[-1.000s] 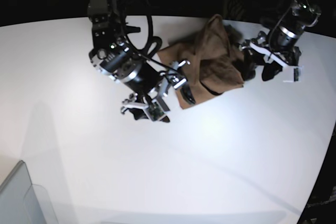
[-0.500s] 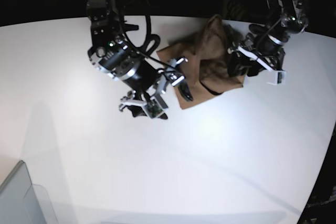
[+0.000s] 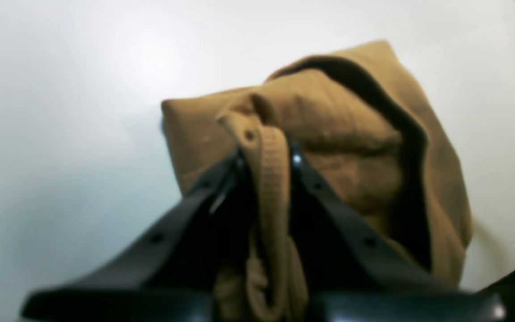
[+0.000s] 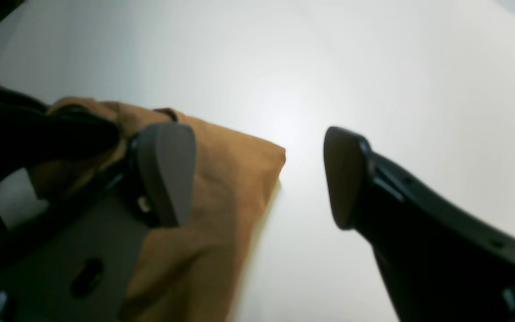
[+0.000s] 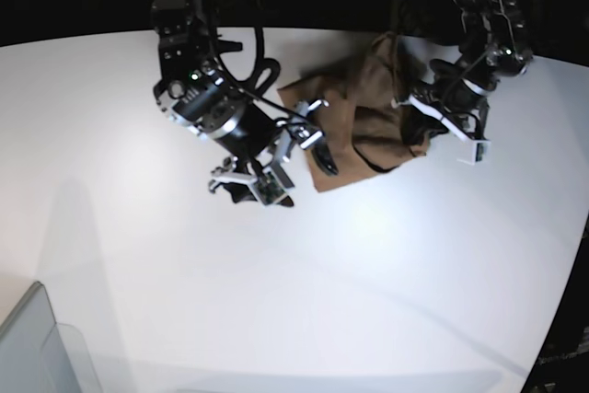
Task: Layout the t-shirt on the table in an organized manner, then fold the t-shirt properly
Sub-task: 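Grasp the shirt bundle with the left gripper and lift its edge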
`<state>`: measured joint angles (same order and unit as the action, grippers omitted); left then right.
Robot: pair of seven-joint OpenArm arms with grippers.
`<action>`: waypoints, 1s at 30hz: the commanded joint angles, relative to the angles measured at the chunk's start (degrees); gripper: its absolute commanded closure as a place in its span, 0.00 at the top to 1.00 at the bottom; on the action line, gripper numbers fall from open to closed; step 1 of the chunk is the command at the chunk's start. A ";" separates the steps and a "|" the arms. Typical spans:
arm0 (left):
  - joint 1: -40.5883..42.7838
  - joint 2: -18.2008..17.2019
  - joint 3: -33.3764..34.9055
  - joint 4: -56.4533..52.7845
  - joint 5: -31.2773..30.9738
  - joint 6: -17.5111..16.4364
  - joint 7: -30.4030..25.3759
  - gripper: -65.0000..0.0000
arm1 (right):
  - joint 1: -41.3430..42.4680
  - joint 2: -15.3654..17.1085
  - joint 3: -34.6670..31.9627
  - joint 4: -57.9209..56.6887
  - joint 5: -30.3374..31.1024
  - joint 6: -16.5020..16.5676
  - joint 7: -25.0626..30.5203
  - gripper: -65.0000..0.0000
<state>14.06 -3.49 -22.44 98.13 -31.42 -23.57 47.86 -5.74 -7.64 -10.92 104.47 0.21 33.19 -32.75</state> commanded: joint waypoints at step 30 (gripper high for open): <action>-13.05 -5.44 -5.92 -10.35 -1.06 -0.73 11.44 0.05 | 0.51 0.83 -0.12 0.99 0.72 0.35 1.68 0.71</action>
<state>1.78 -8.40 -28.10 86.65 -31.55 -24.05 59.99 -5.76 -6.48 -10.92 104.47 -0.01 33.19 -32.77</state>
